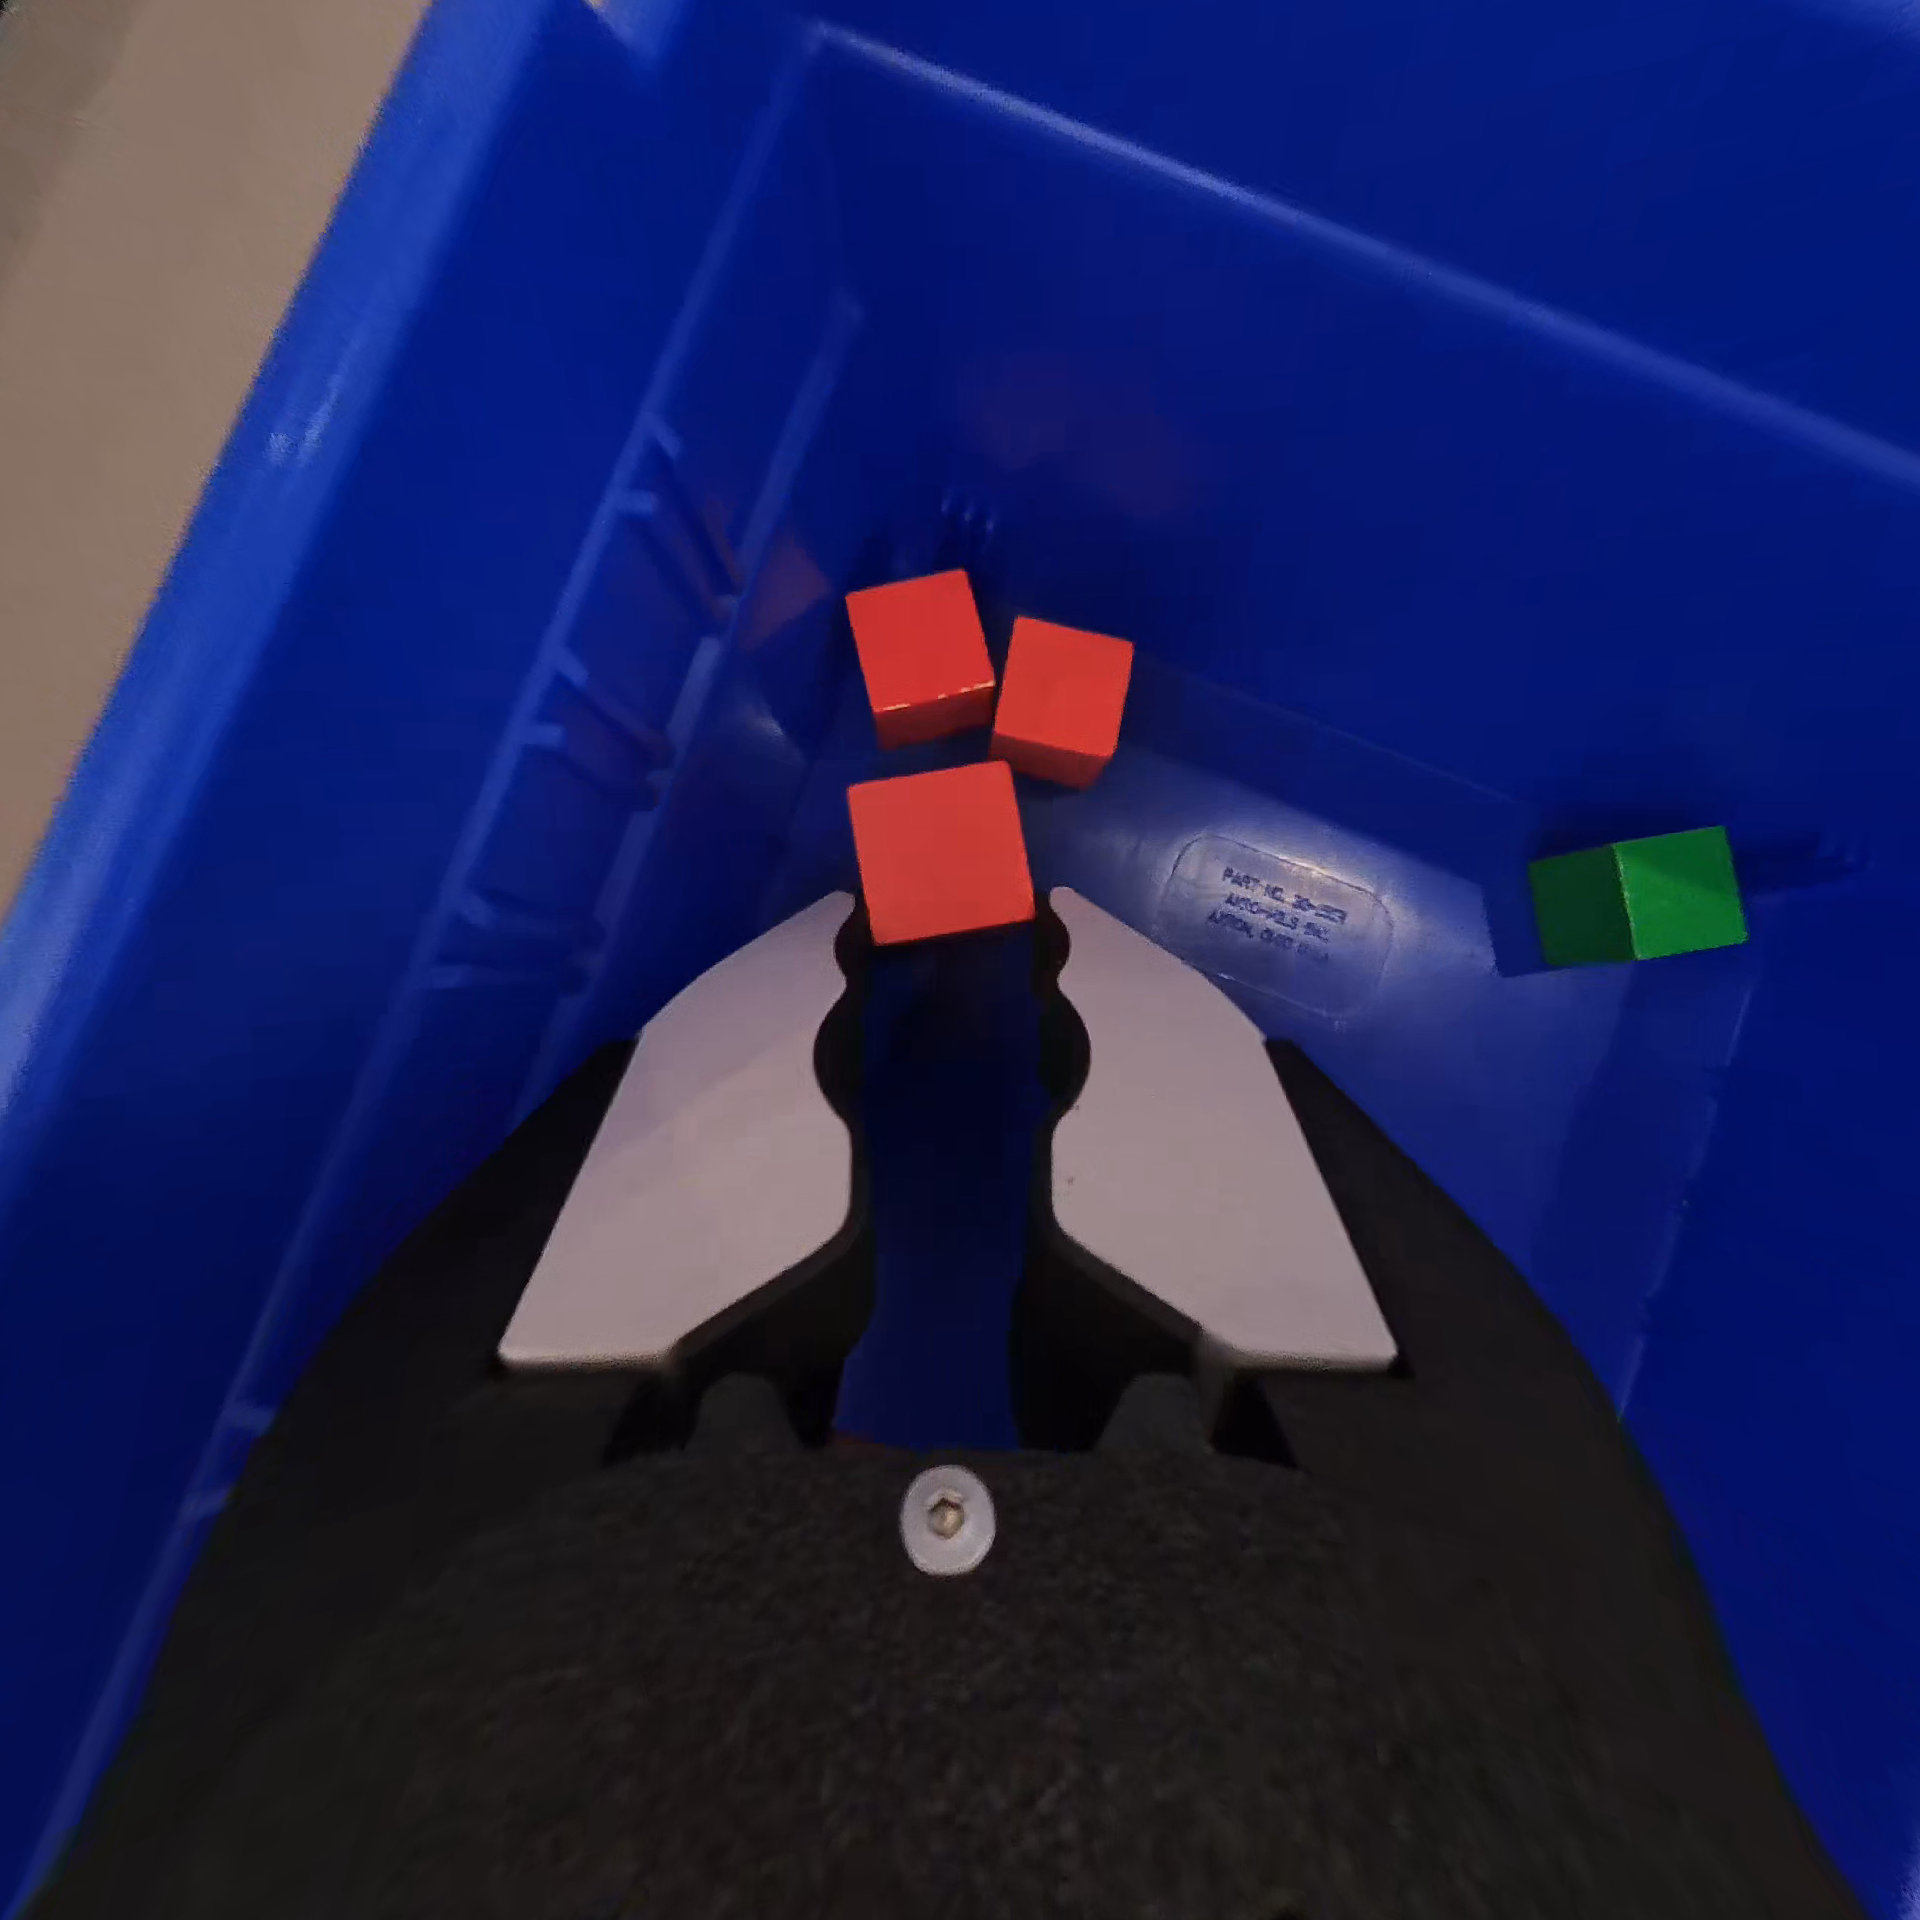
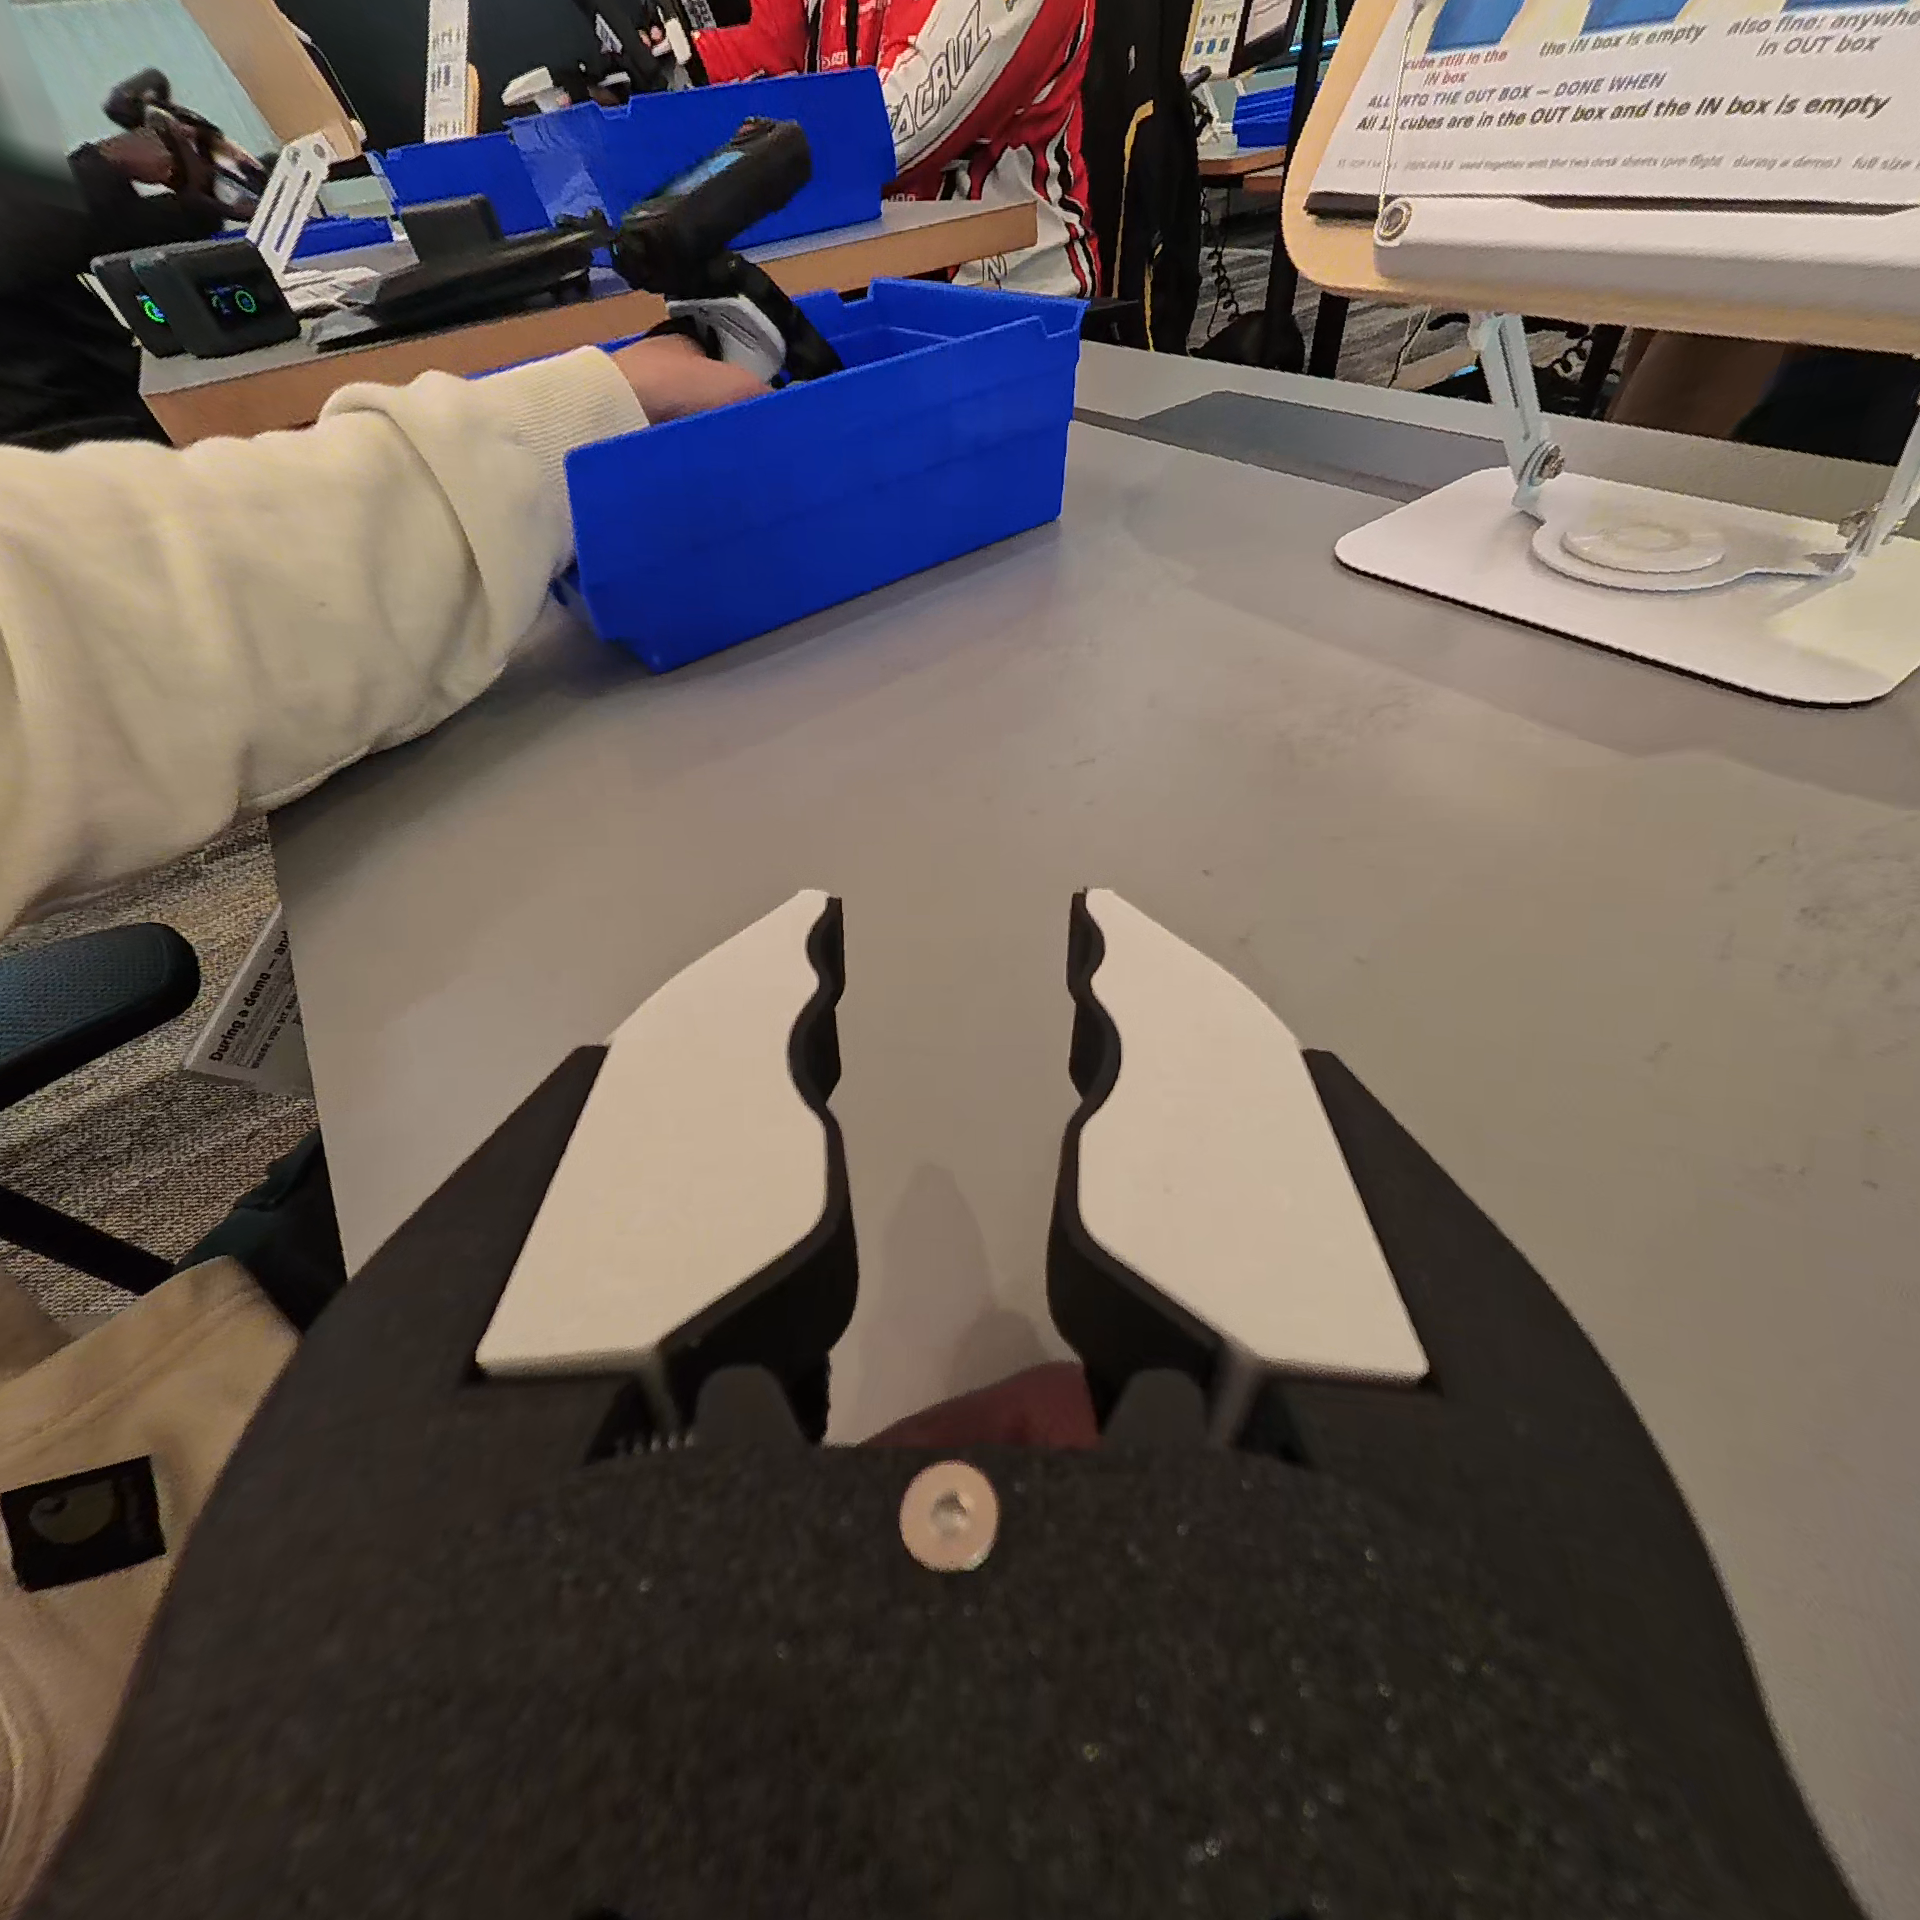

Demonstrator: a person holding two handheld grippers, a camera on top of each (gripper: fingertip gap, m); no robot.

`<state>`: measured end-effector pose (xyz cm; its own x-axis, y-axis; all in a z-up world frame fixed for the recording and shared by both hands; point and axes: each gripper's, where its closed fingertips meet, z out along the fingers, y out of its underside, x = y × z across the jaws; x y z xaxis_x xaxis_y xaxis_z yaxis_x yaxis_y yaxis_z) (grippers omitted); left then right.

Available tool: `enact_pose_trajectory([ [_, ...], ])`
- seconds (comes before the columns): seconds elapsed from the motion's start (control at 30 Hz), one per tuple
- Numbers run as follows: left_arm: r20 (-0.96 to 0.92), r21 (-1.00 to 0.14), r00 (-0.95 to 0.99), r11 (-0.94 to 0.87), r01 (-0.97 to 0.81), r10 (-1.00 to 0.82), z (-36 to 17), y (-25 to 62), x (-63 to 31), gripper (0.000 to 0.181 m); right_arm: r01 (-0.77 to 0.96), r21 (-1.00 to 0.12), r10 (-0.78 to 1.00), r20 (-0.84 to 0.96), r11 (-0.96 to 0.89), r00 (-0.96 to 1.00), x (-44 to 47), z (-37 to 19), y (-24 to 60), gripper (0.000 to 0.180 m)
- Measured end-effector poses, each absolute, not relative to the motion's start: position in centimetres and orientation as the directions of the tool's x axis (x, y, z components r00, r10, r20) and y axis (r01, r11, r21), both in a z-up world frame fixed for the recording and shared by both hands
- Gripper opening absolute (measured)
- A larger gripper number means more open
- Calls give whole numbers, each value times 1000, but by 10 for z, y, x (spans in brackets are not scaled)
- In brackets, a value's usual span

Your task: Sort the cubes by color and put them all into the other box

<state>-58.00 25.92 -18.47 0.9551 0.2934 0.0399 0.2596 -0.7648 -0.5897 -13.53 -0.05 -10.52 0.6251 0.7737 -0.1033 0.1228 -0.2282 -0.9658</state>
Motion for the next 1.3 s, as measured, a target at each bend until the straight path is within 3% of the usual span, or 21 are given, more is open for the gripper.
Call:
enact_pose_trajectory([
  [0.2,107,-669,988,-727,155,112,-151,248,-558,29,139,-967,759,-74,-213,647,-130,-104,0,40],
  [0.43,83,-856,896,-492,-159,-435,-62,176,-458,29,176,-973,726,11,-151,687,-108,-98,9,39],
  [0.53,232,-872,734,-470,-133,-639,-36,129,-394,29,218,-974,752,100,-60,652,-108,-92,10,40],
  [0.63,525,-840,288,-542,22,-801,7,62,-316,29,246,-934,754,353,257,554,-124,-68,-5,37],
  [0.7,641,-767,21,-640,36,-767,20,31,-281,29,239,-903,731,429,357,531,-139,-50,-11,40],
  [0.83,724,-681,-184,-731,-37,-665,6,5,-230,28,251,-865,677,498,435,542,-168,-26,-4,45],
  [1.13,803,-558,-300,-827,-74,-515,-19,3,-189,28,290,-854,647,518,432,560,-199,-23,19,43],
  [1.3,813,-545,-305,-832,-100,-496,-26,-1,-179,28,240,-872,659,482,427,577,-201,-20,21,30],
])
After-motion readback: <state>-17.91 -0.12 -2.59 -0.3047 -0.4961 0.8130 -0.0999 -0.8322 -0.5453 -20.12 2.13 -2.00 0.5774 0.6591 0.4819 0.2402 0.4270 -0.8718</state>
